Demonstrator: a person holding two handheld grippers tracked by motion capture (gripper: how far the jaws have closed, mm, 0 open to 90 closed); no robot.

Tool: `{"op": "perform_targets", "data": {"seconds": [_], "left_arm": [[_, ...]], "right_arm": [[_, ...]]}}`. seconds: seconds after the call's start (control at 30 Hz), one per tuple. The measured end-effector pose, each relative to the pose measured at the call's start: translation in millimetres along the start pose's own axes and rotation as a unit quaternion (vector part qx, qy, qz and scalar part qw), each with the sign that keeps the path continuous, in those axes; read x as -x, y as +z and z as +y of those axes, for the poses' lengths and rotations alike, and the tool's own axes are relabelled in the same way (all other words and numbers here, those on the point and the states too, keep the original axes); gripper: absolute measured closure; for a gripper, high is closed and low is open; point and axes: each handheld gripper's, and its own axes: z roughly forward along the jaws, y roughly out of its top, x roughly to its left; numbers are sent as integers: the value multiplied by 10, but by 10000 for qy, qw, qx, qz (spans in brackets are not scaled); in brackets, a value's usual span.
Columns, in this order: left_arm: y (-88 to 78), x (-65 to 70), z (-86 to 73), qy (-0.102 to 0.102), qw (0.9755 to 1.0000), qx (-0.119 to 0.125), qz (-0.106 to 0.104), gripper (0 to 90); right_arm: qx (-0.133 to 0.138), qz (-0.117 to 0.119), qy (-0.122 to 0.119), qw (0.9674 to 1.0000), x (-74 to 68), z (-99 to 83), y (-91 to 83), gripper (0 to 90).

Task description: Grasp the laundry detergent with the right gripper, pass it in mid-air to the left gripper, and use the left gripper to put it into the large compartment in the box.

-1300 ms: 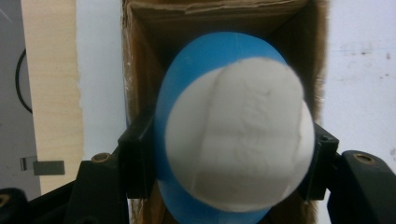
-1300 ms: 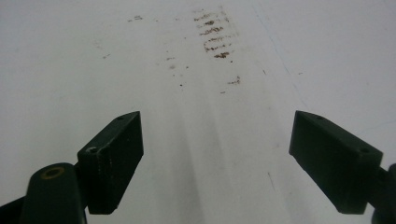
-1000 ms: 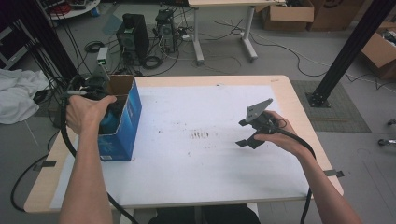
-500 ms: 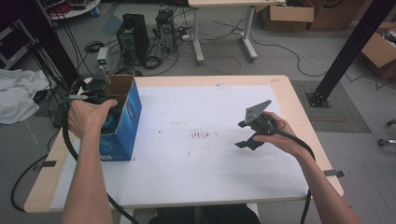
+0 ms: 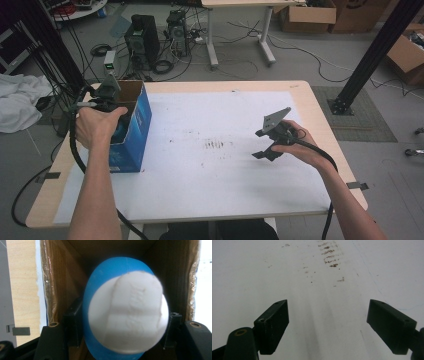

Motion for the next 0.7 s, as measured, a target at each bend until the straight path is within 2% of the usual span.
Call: {"op": "perform_targets", "data": {"seconds": [0.7], "left_arm": [[-16,-7,-2,-13,10000,18,-69,363]], "right_arm": [[-64,7,7,10000,0,14,18,177]]}}
